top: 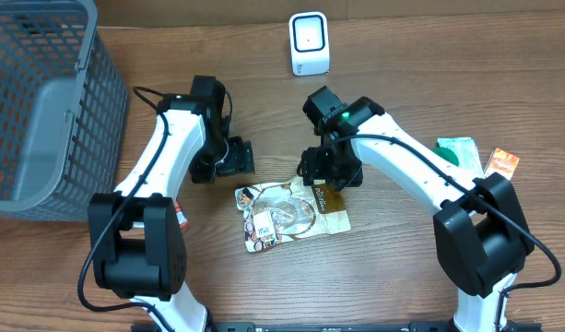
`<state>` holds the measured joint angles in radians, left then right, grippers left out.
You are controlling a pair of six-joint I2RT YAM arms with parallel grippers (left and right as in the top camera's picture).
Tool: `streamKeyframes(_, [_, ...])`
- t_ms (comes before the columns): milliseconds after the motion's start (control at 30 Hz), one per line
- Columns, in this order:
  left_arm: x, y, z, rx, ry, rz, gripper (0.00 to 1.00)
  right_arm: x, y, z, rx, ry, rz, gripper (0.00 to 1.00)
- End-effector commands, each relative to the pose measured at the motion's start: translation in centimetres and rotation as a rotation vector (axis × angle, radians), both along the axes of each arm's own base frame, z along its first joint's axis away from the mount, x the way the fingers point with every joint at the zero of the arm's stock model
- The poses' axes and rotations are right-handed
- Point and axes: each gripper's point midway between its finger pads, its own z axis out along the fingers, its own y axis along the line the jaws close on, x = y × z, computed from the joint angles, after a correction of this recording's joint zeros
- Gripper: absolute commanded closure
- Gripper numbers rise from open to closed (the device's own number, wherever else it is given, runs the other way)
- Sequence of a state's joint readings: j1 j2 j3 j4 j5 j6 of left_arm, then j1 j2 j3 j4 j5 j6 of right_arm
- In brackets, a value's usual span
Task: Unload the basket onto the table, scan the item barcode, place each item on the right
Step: 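Grasp the PanTree bag edges with both grippers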
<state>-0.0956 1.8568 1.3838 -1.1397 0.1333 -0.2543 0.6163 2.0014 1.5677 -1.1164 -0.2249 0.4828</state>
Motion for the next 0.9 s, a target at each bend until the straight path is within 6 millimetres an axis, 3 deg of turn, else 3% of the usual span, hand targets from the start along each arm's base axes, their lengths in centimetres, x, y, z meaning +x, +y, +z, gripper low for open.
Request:
streamKeyframes(0, [-1.2, -2.1, 1.2, -0.132, 0.014, -0.076, 0.18, -0.7, -0.2, -0.6, 0.001, -0.008, 0.025, 0.28])
streamKeyframes(233, [-5.4, -2.6, -1.3, -0.175, 0.147, -0.098, 0.20, -1.0, -0.7, -2.1, -0.004, -0.001, 0.022, 0.25])
streamKeyframes(467, [-7.8, -3.3, -2.8, -0.229, 0.215, -0.083, 0.21, -0.4, -0.6, -2.6, 0.012, -0.013, 0.017, 0.25])
streamKeyframes(867, [-8.0, -4.5, -6.7, -0.250, 0.159, -0.005, 0.29, -0.1, -0.4, -3.1, 0.073, -0.006, 0.018, 0.26])
